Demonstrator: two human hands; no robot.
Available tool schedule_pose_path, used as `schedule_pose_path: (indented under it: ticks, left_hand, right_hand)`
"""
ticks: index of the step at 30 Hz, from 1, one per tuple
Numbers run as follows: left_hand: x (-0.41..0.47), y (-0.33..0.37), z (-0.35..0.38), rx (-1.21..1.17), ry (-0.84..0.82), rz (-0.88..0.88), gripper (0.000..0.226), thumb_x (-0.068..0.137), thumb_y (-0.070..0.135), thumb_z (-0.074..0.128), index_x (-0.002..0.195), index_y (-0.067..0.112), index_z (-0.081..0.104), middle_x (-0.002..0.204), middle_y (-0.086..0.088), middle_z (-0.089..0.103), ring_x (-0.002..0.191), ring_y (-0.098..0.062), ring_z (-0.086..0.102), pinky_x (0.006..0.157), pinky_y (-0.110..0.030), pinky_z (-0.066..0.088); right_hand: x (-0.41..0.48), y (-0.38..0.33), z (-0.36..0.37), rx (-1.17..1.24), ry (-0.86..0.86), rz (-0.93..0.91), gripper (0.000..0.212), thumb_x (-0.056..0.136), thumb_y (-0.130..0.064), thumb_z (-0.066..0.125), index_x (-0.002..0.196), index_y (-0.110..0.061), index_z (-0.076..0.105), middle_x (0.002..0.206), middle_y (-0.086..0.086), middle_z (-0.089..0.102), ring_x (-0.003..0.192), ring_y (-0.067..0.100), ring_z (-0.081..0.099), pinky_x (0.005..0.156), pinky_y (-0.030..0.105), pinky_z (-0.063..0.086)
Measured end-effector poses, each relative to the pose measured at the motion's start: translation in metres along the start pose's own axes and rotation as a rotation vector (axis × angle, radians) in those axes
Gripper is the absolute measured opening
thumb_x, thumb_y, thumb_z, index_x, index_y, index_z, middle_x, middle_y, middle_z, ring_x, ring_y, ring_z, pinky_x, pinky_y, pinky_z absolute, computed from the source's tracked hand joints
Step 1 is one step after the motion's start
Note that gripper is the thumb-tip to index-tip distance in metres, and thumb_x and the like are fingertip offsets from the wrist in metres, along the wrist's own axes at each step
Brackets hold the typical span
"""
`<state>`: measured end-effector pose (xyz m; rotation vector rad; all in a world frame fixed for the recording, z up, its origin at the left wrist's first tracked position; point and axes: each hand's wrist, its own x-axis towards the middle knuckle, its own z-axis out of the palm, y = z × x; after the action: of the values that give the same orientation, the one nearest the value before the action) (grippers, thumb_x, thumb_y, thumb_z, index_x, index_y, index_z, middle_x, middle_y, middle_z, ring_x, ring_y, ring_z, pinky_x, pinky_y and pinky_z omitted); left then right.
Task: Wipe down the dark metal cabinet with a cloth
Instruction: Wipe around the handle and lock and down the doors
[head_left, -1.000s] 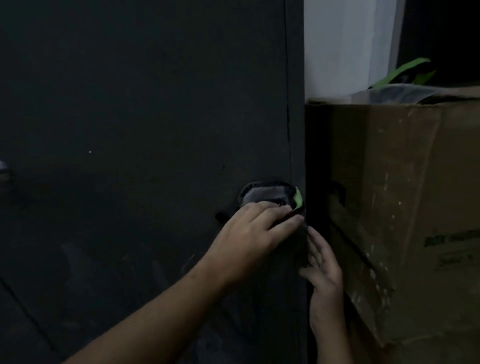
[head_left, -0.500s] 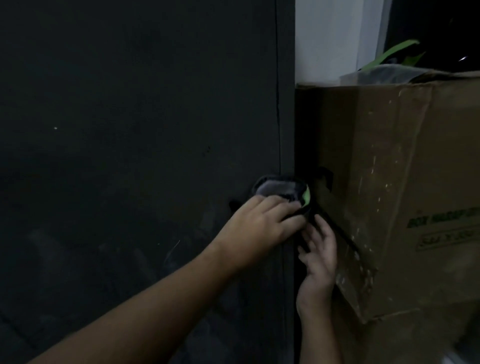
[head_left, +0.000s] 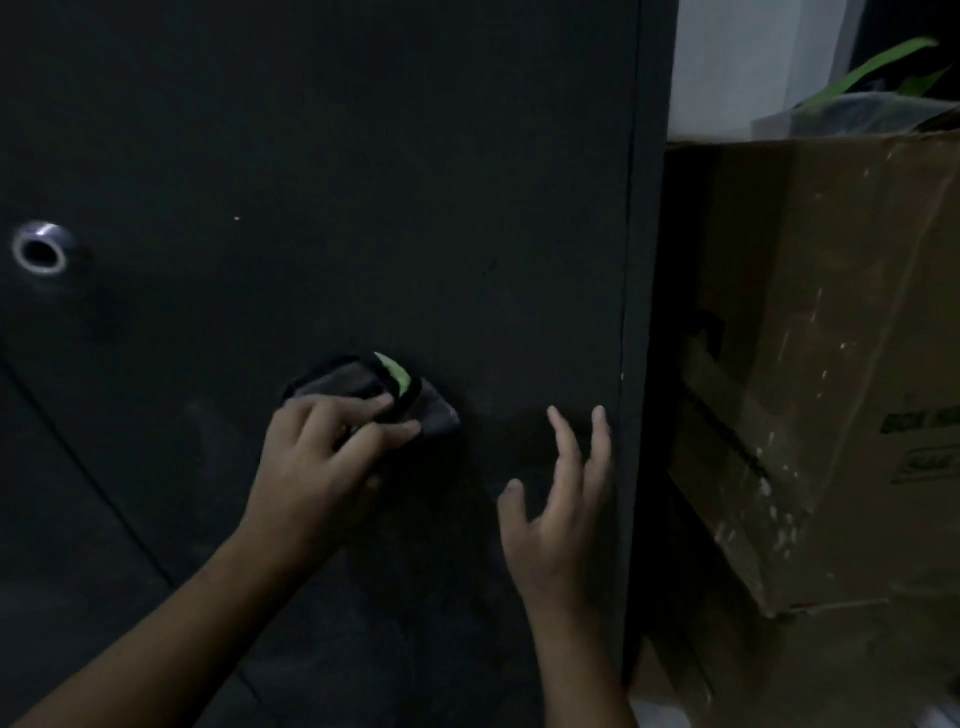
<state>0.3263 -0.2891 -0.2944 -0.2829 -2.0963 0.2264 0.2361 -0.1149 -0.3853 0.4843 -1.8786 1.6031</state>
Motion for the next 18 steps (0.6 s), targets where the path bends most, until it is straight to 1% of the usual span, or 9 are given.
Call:
schedule_pose_path:
  ticks: [3, 5, 6, 7, 9, 11, 13, 16, 18]
  left_hand:
    - [0.022, 0.0, -0.003, -0.039, 0.152, -0.142, 0.024, 0.086, 0.02, 0.069, 0.108, 0.022, 0.06, 0.098, -0.011, 0.062, 0.089, -0.031, 0.057, 0.088, -0.02, 0.031]
    - [0.044, 0.011, 0.003, -0.094, 0.268, -0.218, 0.018, 0.087, 0.016, 0.073, 0.104, 0.019, 0.067, 0.088, -0.012, 0.061, 0.086, -0.032, 0.06, 0.092, -0.013, 0.029]
    - [0.056, 0.021, 0.008, -0.123, 0.322, -0.243, 0.014, 0.087, 0.013, 0.074, 0.101, 0.016, 0.071, 0.085, -0.011, 0.061, 0.085, -0.029, 0.059, 0.091, -0.015, 0.035]
    - [0.065, 0.03, 0.015, -0.145, 0.352, -0.239, 0.011, 0.088, 0.013, 0.074, 0.099, 0.013, 0.075, 0.085, -0.01, 0.062, 0.084, -0.026, 0.057, 0.087, -0.021, 0.042]
    - [0.072, 0.046, 0.032, -0.164, 0.307, -0.134, 0.01, 0.091, 0.016, 0.07, 0.099, 0.014, 0.077, 0.091, -0.008, 0.067, 0.086, -0.021, 0.055, 0.076, -0.034, 0.049]
    - [0.062, 0.055, 0.05, -0.165, 0.201, -0.001, 0.014, 0.095, 0.021, 0.067, 0.104, 0.018, 0.077, 0.103, -0.006, 0.071, 0.086, -0.021, 0.059, 0.072, -0.038, 0.049]
    - [0.042, 0.055, 0.061, -0.165, 0.105, 0.069, 0.018, 0.095, 0.022, 0.066, 0.11, 0.021, 0.075, 0.114, -0.004, 0.07, 0.088, -0.022, 0.062, 0.071, -0.038, 0.048]
    - [0.002, 0.051, 0.063, -0.156, -0.014, 0.132, 0.024, 0.095, 0.023, 0.063, 0.117, 0.023, 0.07, 0.12, -0.002, 0.067, 0.095, -0.018, 0.059, 0.072, -0.032, 0.044]
    - [-0.027, 0.043, 0.058, -0.115, -0.092, 0.143, 0.028, 0.092, 0.025, 0.06, 0.12, 0.026, 0.063, 0.121, -0.002, 0.065, 0.099, -0.018, 0.057, 0.076, -0.031, 0.04]
  right_hand:
    - [-0.002, -0.006, 0.007, 0.042, 0.024, 0.018, 0.071, 0.077, -0.026, 0.053, 0.146, -0.016, 0.044, 0.165, 0.007, 0.014, 0.153, 0.028, 0.013, 0.113, 0.061, 0.032]
    - [-0.003, -0.011, 0.009, 0.118, 0.043, 0.057, 0.073, 0.075, -0.026, 0.052, 0.146, -0.017, 0.043, 0.164, 0.004, 0.015, 0.153, 0.025, 0.011, 0.118, 0.057, 0.027]
    - [-0.003, -0.011, 0.01, 0.172, 0.052, 0.077, 0.074, 0.073, -0.026, 0.051, 0.147, -0.019, 0.042, 0.164, 0.003, 0.018, 0.153, 0.022, 0.012, 0.12, 0.054, 0.023]
    - [-0.002, -0.01, 0.008, 0.221, 0.062, 0.084, 0.076, 0.072, -0.026, 0.05, 0.147, -0.02, 0.041, 0.163, 0.002, 0.022, 0.153, 0.019, 0.014, 0.122, 0.049, 0.021]
    - [0.001, 0.0, 0.0, 0.282, 0.093, 0.077, 0.076, 0.071, -0.025, 0.049, 0.146, -0.021, 0.041, 0.157, 0.005, 0.035, 0.149, 0.019, 0.026, 0.122, 0.042, 0.024]
    - [0.007, 0.01, -0.009, 0.299, 0.117, 0.08, 0.072, 0.073, -0.019, 0.05, 0.144, -0.022, 0.043, 0.15, 0.002, 0.046, 0.142, 0.017, 0.038, 0.117, 0.04, 0.033]
    - [0.012, 0.015, -0.016, 0.271, 0.131, 0.086, 0.068, 0.075, -0.009, 0.051, 0.142, -0.019, 0.048, 0.144, 0.001, 0.052, 0.136, 0.014, 0.045, 0.112, 0.035, 0.038]
    - [0.013, 0.013, -0.015, 0.184, 0.13, 0.063, 0.063, 0.077, -0.009, 0.051, 0.14, -0.01, 0.052, 0.144, 0.006, 0.051, 0.135, 0.011, 0.045, 0.109, 0.019, 0.036]
    - [0.009, 0.006, -0.009, 0.124, 0.105, 0.062, 0.063, 0.079, -0.016, 0.049, 0.142, -0.012, 0.051, 0.151, 0.003, 0.043, 0.141, 0.007, 0.036, 0.111, 0.015, 0.03]
